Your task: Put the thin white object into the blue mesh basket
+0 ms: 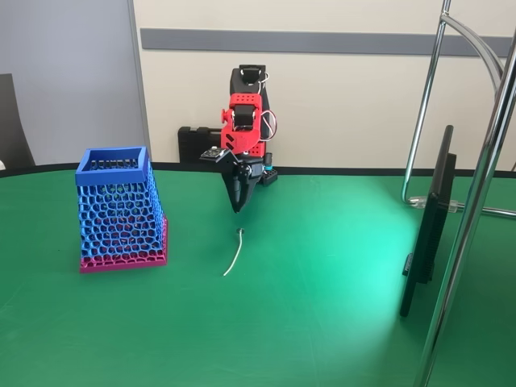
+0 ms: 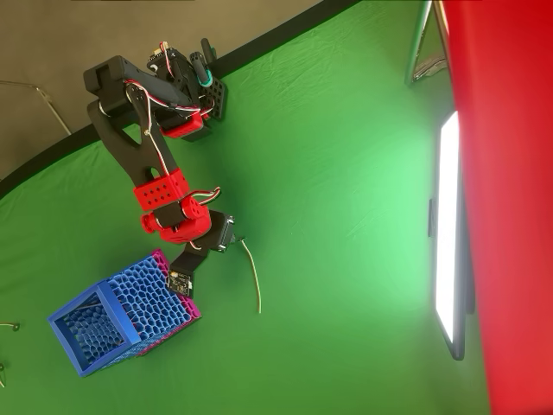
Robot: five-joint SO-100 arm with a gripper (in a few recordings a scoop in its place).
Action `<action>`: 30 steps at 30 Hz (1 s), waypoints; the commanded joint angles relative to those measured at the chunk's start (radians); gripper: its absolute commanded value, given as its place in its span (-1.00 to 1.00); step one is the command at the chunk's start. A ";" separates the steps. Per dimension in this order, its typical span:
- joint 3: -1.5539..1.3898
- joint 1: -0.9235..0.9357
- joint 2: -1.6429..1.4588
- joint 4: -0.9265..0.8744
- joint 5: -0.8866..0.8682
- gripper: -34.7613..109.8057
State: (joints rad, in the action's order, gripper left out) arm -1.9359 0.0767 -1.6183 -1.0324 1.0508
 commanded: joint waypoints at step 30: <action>0.575 -0.046 0.483 -0.327 0.393 -0.37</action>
State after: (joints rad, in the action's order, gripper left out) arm -1.3959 0.0199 -1.1290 -1.3560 1.3975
